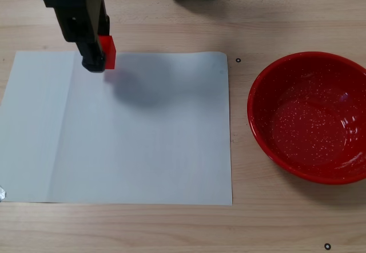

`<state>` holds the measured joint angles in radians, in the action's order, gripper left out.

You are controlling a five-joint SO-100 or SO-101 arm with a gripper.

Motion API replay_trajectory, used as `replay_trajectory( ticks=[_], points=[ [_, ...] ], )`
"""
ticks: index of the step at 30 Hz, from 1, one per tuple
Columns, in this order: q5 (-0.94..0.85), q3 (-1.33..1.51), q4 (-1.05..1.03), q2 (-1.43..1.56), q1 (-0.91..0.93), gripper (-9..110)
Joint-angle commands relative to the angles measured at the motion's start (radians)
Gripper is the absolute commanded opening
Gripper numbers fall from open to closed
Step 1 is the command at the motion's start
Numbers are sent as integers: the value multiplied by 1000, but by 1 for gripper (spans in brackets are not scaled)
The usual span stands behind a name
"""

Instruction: Grasp the red cube and put it in the red bowl.

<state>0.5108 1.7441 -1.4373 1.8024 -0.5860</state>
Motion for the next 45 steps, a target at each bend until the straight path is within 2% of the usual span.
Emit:
replay_trajectory(
  ticks=[1, 10, 21, 30, 45],
  points=[
    [-11, -118, -18, 87, 0, 0],
    [-48, -222, -112, 97, 31, 0],
    [-163, -428, -264, 100, 173, 0],
    [-288, -555, -348, 110, 391, 0],
    [-419, -634, -331, 107, 795, 0]
  ],
)
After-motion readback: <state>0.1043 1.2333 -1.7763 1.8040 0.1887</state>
